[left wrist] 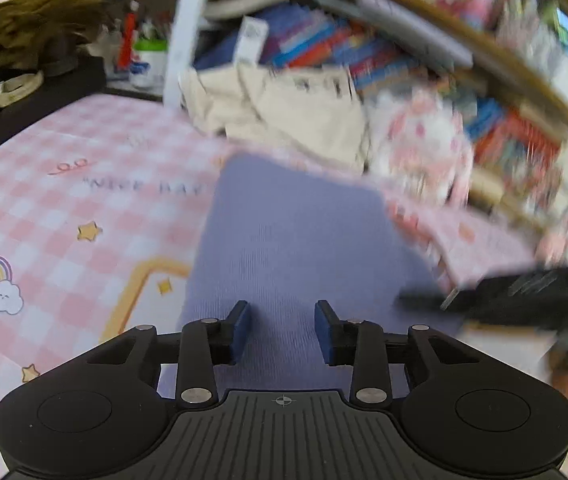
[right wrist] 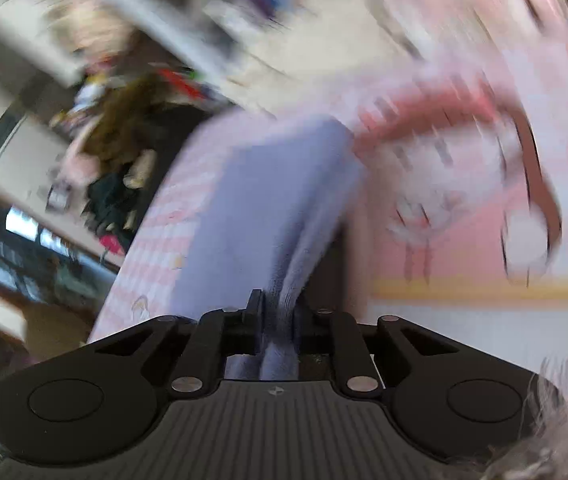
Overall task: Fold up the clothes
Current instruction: 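Lift the mauve side with the right gripper and fold it over the lavender side, then open the right gripper and release the mauve side, then grasp the hem end of the folded sweater strip with both grippers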
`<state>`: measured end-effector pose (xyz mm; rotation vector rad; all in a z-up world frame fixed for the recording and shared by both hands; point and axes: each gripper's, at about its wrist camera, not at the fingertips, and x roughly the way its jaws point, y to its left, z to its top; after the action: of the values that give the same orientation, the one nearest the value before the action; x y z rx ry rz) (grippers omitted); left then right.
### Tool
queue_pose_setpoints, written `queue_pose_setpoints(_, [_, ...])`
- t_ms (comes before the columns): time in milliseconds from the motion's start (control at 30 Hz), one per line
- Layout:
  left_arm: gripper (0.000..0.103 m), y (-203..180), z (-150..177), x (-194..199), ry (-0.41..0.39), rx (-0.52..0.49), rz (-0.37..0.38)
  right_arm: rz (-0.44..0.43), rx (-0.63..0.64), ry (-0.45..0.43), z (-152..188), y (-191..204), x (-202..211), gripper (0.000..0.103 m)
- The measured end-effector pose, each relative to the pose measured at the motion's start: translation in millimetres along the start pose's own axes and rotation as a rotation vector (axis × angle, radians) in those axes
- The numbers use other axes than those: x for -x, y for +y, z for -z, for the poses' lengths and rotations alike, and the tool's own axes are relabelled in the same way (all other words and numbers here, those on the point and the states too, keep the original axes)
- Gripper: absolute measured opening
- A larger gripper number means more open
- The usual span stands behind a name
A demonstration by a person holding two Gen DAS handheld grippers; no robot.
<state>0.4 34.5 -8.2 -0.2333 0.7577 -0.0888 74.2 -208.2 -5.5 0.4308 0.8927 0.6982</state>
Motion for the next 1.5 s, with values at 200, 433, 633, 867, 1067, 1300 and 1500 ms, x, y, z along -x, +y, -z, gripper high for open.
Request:
queue_pose_setpoints(200, [0.036,-2,1,-8,0.038,-0.023,-0.008,0.076,-0.087,0.073,16,-26,-11,0.013])
queue_pose_setpoints(433, [0.042,-16,-4,9,0.011,-0.053,-0.024,0.092,-0.106,-0.014,3,-19,8,0.047])
queue_pose_setpoints(633, [0.067,-35,-10,31,-0.082,-0.103,-0.034,0.1,0.002,-0.114,-8,3,31,0.054])
queue_pose_setpoints(867, [0.087,-37,-1,32,-0.085,-0.016,-0.058,0.016,0.005,-0.043,-3,11,22,0.052])
queue_pose_setpoints(1067, [0.087,-27,11,37,-0.078,0.062,-0.071,0.084,-0.046,0.091,1,-1,-22,0.026])
queue_pose_setpoints(1300, [0.087,-24,11,45,-0.105,0.065,-0.113,0.027,0.157,-0.047,8,26,5,0.012])
queue_pose_setpoints(1500, [0.087,-20,4,45,-0.112,0.082,-0.13,0.122,0.05,0.079,16,-6,-24,0.012])
